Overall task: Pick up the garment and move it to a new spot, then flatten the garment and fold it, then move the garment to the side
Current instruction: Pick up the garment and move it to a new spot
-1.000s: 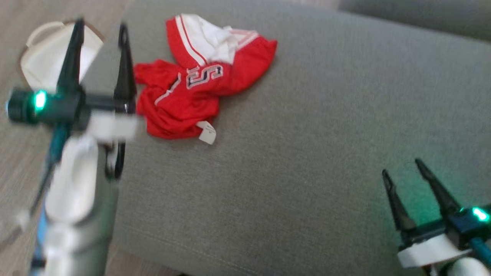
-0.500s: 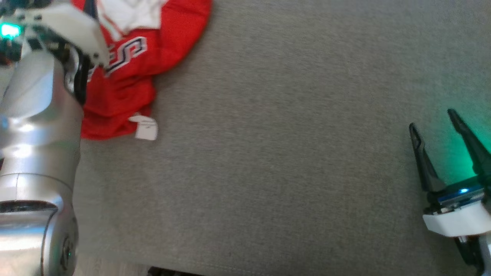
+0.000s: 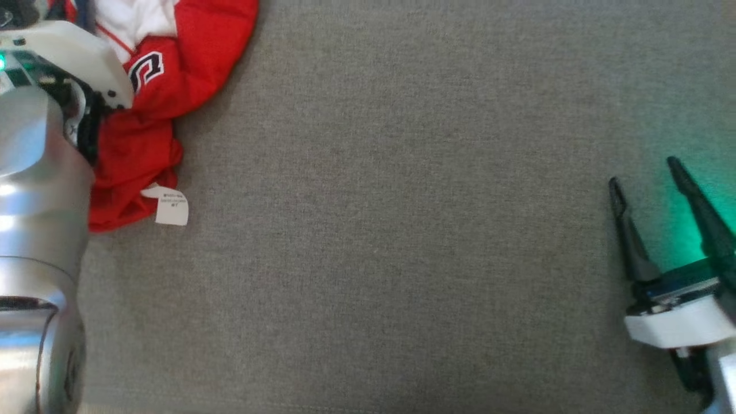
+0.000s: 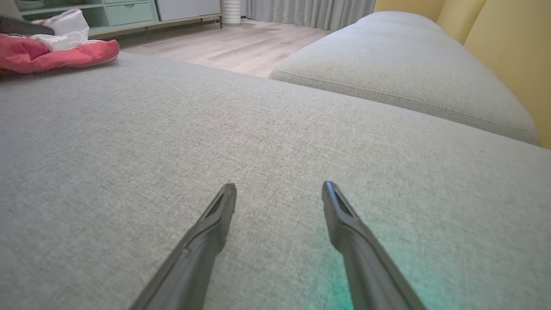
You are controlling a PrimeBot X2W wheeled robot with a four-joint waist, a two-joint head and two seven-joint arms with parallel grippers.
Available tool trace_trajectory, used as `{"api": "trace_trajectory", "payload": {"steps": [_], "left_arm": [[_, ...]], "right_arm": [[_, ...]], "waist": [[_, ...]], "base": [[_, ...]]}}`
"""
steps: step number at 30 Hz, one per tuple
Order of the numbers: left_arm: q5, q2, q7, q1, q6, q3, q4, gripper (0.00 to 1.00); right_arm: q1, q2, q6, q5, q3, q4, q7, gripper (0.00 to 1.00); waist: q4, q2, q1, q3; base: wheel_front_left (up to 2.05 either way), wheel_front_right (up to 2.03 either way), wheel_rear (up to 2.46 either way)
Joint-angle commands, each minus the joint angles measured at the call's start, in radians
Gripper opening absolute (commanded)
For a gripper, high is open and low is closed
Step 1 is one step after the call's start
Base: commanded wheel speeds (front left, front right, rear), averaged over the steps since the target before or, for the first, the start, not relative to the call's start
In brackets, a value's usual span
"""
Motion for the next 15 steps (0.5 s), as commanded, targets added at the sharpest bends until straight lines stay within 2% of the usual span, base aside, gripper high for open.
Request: {"api": "trace_trajectory", "payload": {"steps": [1, 4, 8, 15], "left_arm": [[0.023, 0.08, -0.064, -0.021, -0.001, -0.032, -0.058, 0.0], [0.04, 0.104, -0.155, -0.032, -0.001, -0.11, -0.102, 0.0], [0.028, 0.12, -0.21, -0.044, -0.001, -0.231, -0.186, 0.0], [-0.139, 0.174, -0.207, -0.069, -0.001, -0.451, -0.391, 0.0]], "right_arm": [[-0.002, 0.008, -0.001, 0.003, 0.032, -0.007, -0.018, 1.0], [-0.008, 0.035, -0.001, 0.005, 0.054, 0.024, -0.025, 1.0], [-0.003, 0.085, -0.001, 0.009, 0.077, 0.067, -0.03, 1.0], [0.052, 0.169, -0.001, 0.016, 0.093, 0.091, -0.031, 1.0]], "waist": [[-0.013, 0.0001, -0.0001, -0.046], [-0.031, 0.0001, -0.0001, -0.113], [-0.068, 0.0001, -0.0001, -0.225], [-0.155, 0.0001, -0.0001, -0.413]], "base": [[0.0, 0.0, 0.0], [0.0, 0.0, 0.0], [0.0, 0.0, 0.0], [0.0, 0.0, 0.0]]}}
